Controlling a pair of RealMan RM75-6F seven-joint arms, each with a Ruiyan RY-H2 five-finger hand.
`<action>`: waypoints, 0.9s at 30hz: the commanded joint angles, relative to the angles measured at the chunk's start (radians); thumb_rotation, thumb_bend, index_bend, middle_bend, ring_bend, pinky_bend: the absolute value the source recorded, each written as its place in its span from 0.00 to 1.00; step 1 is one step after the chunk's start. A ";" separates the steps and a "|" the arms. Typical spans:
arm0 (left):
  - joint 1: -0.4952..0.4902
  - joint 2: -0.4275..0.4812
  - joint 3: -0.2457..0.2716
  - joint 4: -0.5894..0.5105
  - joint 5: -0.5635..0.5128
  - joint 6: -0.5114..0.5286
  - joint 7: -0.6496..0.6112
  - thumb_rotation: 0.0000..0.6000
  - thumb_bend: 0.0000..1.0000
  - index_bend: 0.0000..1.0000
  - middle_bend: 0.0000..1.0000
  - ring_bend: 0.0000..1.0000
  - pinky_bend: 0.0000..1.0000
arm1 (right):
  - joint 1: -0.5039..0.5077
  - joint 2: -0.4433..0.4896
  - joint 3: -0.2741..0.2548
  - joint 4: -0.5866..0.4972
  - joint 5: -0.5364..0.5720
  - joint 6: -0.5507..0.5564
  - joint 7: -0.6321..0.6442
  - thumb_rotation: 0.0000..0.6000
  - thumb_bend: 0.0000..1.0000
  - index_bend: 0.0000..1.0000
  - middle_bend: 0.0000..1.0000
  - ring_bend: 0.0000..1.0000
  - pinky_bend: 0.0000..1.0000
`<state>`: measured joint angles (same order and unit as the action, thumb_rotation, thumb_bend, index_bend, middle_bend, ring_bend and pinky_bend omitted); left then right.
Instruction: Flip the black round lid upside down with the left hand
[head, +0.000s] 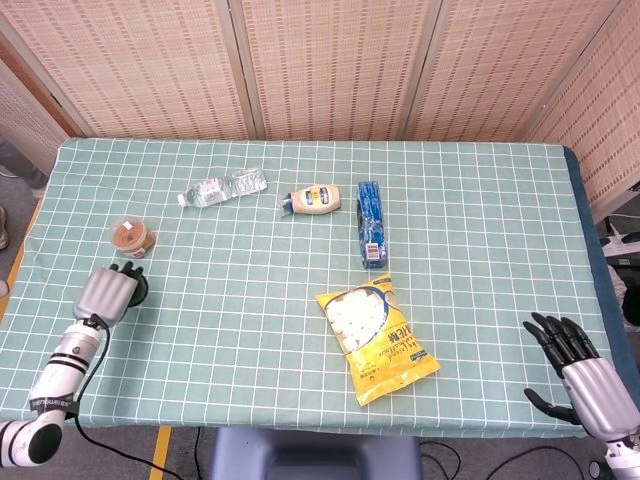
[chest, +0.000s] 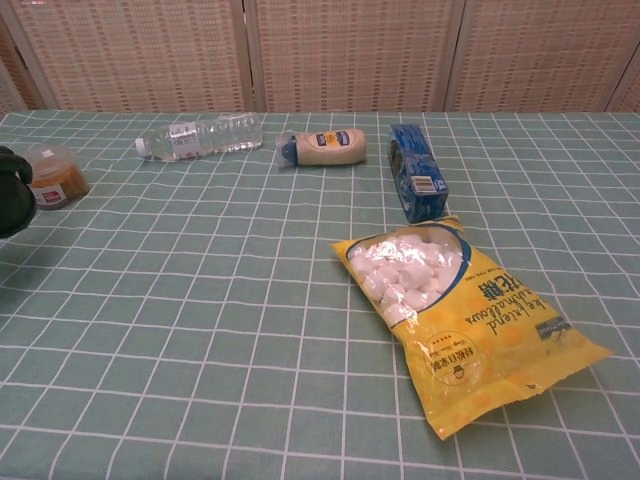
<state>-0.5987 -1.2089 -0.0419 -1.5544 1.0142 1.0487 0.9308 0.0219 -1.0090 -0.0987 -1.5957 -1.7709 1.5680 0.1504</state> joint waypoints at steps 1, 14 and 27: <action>0.011 -0.109 0.021 -0.058 -0.224 0.314 0.345 1.00 0.59 0.77 0.81 0.69 0.89 | 0.000 0.000 0.000 0.000 -0.001 -0.001 -0.002 1.00 0.17 0.00 0.00 0.00 0.00; -0.001 0.045 -0.059 -0.189 -0.252 -0.099 -0.168 1.00 0.59 0.77 0.82 0.69 0.89 | 0.001 0.000 0.002 0.000 0.003 -0.001 0.002 1.00 0.17 0.00 0.00 0.00 0.00; 0.032 0.079 -0.094 -0.085 -0.015 -0.305 -0.629 1.00 0.56 0.74 0.80 0.69 0.90 | -0.001 -0.001 0.003 -0.003 0.004 0.003 0.009 1.00 0.17 0.00 0.00 0.00 0.00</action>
<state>-0.5696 -1.1370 -0.1396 -1.6738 0.9827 0.7931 0.3073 0.0212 -1.0103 -0.0958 -1.5992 -1.7666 1.5706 0.1596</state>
